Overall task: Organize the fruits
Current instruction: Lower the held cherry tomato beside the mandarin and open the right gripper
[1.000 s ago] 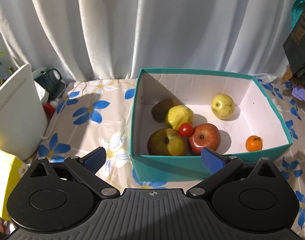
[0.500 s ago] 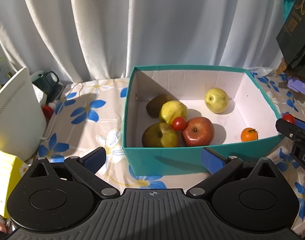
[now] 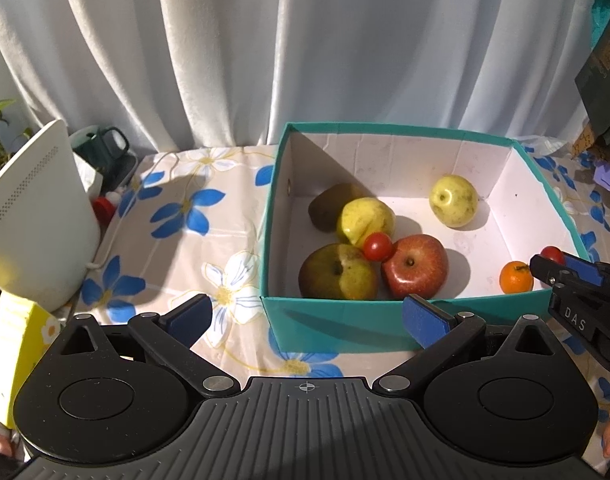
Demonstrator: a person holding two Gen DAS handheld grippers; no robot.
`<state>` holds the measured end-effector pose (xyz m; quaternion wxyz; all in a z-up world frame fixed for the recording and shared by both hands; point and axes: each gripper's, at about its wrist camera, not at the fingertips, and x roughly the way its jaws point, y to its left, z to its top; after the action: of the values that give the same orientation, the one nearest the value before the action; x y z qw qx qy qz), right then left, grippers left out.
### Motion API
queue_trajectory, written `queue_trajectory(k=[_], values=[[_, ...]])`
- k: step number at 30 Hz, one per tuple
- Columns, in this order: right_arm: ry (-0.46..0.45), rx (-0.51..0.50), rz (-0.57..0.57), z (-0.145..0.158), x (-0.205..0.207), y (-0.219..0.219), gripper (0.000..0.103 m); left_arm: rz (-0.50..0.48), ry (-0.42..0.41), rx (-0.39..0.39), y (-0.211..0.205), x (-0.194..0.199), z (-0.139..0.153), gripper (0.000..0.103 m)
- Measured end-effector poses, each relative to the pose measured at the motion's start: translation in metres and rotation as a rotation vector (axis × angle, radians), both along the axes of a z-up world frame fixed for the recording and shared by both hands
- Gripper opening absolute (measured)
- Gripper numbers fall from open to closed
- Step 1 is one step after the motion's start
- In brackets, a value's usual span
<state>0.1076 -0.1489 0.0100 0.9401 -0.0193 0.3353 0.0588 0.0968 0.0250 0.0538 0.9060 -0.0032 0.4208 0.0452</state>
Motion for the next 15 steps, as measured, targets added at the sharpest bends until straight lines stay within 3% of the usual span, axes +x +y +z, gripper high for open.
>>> queue_trajectory(k=[15], values=[[0.025,-0.01,0.033,-0.002,0.0092,0.0046,0.023,-0.02,0.037,0.022,-0.0066,0.0106,-0.0059,0.103]])
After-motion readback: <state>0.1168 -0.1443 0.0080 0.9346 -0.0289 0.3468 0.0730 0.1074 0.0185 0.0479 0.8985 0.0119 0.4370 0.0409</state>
